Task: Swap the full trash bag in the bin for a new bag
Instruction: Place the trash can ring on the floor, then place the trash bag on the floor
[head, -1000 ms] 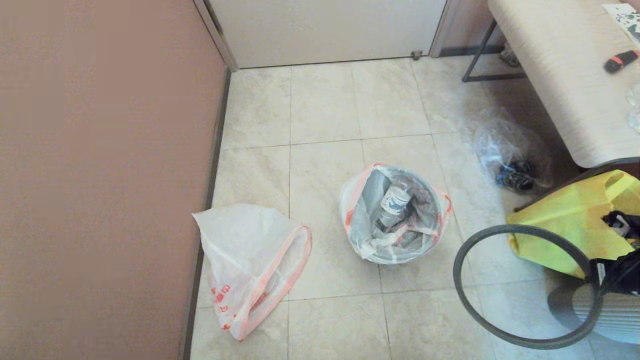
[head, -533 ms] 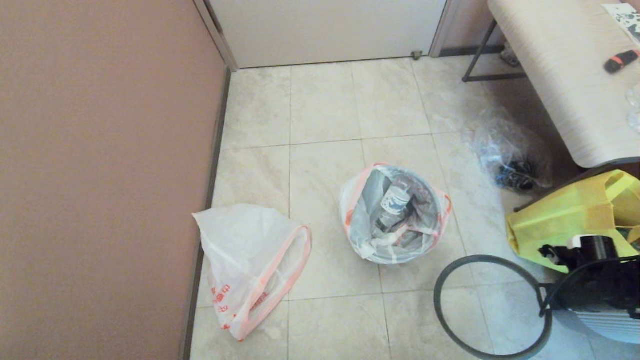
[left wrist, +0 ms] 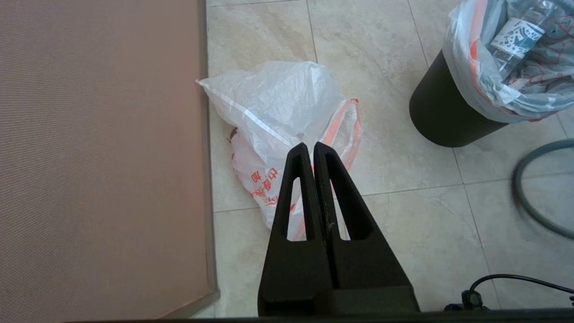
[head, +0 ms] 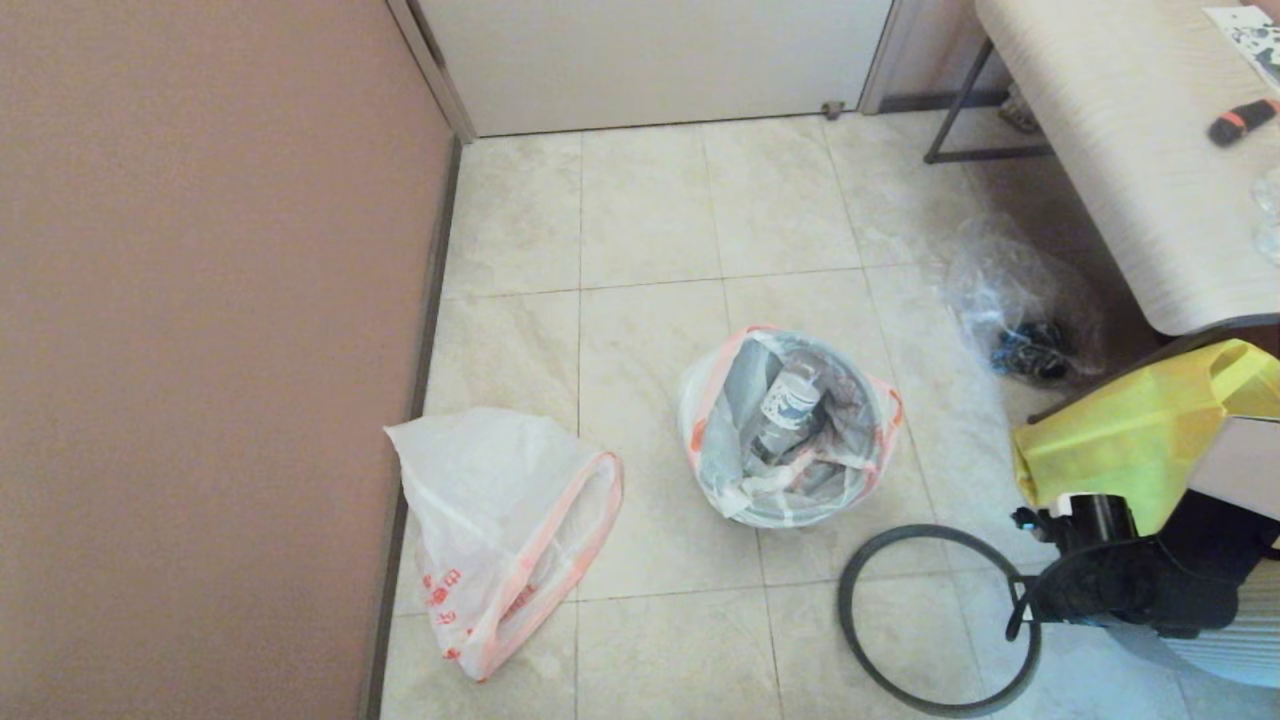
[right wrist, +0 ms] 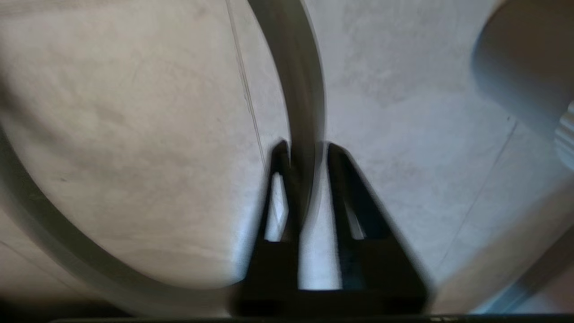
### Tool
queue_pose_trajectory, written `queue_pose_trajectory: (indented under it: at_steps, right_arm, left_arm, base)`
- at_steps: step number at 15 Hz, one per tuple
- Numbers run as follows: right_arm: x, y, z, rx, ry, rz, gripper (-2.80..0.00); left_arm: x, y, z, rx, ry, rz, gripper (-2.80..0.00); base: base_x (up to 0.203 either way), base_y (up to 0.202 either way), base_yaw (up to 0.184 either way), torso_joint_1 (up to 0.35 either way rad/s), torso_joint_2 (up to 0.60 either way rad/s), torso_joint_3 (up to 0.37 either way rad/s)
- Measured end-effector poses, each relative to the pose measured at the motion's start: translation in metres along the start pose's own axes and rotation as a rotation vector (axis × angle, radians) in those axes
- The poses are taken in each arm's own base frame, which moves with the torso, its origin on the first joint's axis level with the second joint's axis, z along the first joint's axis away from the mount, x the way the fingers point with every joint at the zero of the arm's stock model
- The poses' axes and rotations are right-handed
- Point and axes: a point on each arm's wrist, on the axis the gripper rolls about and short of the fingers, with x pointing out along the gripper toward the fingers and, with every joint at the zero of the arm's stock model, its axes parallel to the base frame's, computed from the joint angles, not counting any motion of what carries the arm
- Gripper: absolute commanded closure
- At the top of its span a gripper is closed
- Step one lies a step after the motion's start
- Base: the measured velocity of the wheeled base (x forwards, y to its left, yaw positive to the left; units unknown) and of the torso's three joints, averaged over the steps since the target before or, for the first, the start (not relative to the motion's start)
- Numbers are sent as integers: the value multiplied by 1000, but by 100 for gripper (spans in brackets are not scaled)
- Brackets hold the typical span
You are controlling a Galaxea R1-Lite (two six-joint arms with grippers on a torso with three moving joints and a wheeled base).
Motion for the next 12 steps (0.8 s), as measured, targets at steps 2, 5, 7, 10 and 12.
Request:
queue_pose_trajectory:
  at_steps: [2, 5, 7, 10, 12]
  right_arm:
    - [-8, 2, -4, -4, 11, 2, -280]
    - [-32, 0, -3, -4, -9, 1, -280]
    - [-54, 5, 3, -5, -50, 12, 0]
    - [-90, 23, 15, -38, -129, 47, 0]
    - [-109, 32, 23, -56, -148, 67, 0]
  left_arm:
    - [0, 0, 0, 0, 0, 0, 0]
    - [0, 0, 0, 0, 0, 0, 0]
    - [0, 0, 0, -1, 0, 0, 0]
    - [0, 0, 0, 0, 0, 0, 0]
    - [0, 0, 0, 0, 0, 0, 0]
  base:
    - [0, 0, 0, 0, 0, 0]
    - [0, 0, 0, 0, 0, 0]
    - [0, 0, 0, 0, 0, 0]
    - [0, 0, 0, 0, 0, 0]
    - [0, 0, 0, 0, 0, 0]
